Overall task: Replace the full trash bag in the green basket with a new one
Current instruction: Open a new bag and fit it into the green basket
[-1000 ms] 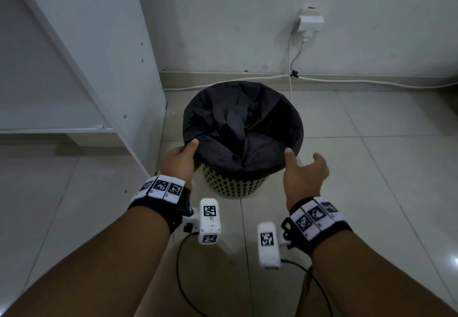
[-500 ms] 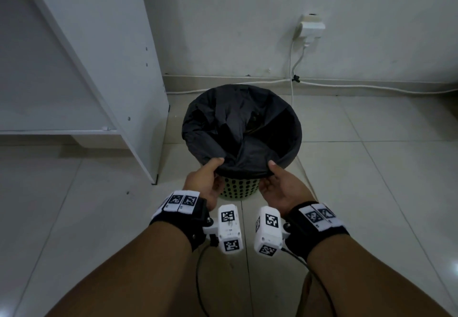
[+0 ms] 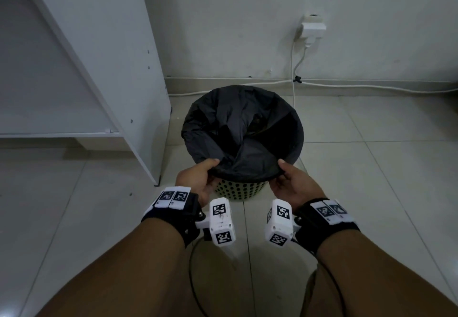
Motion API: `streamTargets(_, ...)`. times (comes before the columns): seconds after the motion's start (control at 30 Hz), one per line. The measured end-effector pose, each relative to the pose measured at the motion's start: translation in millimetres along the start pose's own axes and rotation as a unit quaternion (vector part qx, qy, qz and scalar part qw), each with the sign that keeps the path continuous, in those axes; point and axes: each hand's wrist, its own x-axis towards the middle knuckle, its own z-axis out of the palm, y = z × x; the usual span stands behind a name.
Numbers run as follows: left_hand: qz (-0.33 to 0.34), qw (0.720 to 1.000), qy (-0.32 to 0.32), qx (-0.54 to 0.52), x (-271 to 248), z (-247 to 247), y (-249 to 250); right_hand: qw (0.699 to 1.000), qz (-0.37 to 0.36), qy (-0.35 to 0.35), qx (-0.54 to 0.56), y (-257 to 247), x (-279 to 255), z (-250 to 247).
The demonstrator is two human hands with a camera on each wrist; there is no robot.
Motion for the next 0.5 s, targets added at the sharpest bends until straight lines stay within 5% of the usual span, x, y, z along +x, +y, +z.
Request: streamTargets(0.5, 0.020, 1.000, -0.003, 0.010, 2, 8, -15, 0.999, 0.005, 0.002, -0.051, 18, 1, 2)
